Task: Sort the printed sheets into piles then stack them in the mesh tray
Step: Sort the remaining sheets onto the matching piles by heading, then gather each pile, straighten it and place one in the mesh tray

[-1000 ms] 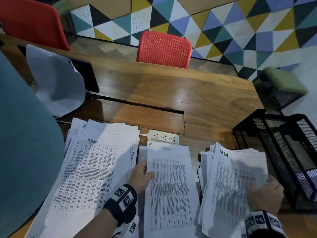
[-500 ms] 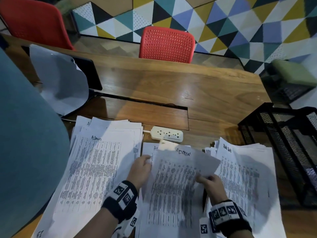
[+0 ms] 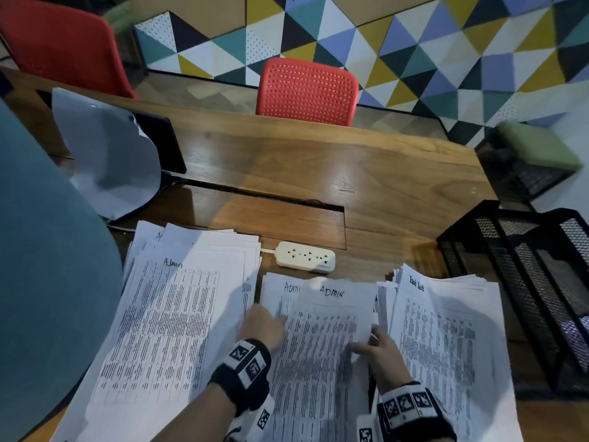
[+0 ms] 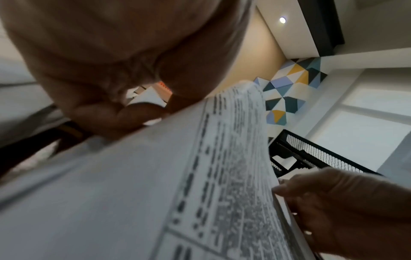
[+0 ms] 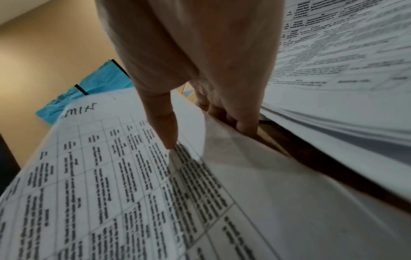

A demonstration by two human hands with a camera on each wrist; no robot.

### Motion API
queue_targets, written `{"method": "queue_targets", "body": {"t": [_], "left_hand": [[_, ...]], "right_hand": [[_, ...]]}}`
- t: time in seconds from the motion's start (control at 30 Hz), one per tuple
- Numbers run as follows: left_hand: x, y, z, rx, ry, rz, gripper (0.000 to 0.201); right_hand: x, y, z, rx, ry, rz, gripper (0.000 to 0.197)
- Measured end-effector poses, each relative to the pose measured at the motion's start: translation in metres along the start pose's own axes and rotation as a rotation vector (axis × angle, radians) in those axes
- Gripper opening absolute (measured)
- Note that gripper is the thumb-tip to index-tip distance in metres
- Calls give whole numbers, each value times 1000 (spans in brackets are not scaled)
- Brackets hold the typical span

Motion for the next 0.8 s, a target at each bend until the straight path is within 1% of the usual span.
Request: {"method": "queue_targets", "body": {"t": [0.03, 0.07, 0.13, 0.17, 0.23, 0.3, 0.33, 0.37, 0.43, 0.47, 0.5, 0.57, 0.6, 0.63, 0.67, 0.7, 0.73, 0.8], "left_hand": [[-2, -2, 1, -22, -23, 35, 50], [-4, -3, 0, -50, -30, 54, 45], [-5, -7, 0, -114, -4, 21, 22], [-5, -9, -1, -147, 26, -3, 17], [-2, -12, -2, -207, 98, -55, 21], [2, -11, -5, -271, 140, -131, 18], [3, -11, -7, -286, 141, -182, 25], [2, -13, -6, -286, 128, -252, 40], [1, -15, -3, -253, 60, -472, 80], [-2, -15, -1, -234, 4, -534, 89], [-4, -13, -2, -230, -57, -563, 90], [-8, -6, -8, -227, -226, -622, 82], [-9, -2, -11, -262, -300, -700, 75], [-8, 1, -17, -309, -346, -769, 64], [-6, 4, -22, -343, -369, -794, 50], [-3, 3, -24, -364, -362, -795, 37], [-1, 0, -22, -371, -340, -769, 30], [1, -5, -18, -380, -326, -781, 28]], "right_hand": [[0, 1, 1, 13, -3, -17, 32], [0, 2, 2, 28, 3, -23, 29], [2, 4, 2, 60, 20, 3, 24], [3, 4, 1, 71, 29, 30, 22], [6, 2, -4, 101, 38, 86, 22], [10, -1, -9, 127, 32, 147, 22], [12, -3, -12, 138, 24, 198, 22], [14, -4, -14, 149, 13, 257, 22], [17, -8, -19, 169, -22, 377, 26], [17, -10, -22, 172, -38, 421, 31], [18, -12, -24, 180, -48, 451, 32], [23, -16, -26, 217, -36, 495, 26], [26, -16, -25, 229, -11, 502, 24], [29, -16, -25, 240, 16, 501, 22], [33, -15, -24, 250, 49, 485, 20], [35, -15, -24, 268, 71, 452, 22], [38, -15, -25, 287, 92, 403, 24], [42, -17, -26, 310, 142, 321, 26]]}}
Point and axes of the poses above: each hand's wrist, its own z-axis towards the middle knuckle, its own x-axis out of the back of the hand, y = z × x, the point moved 6 cm from there along z, towards the middle knuckle, and after that the axes turned 8 degrees about -y, right-handed, at the moved point
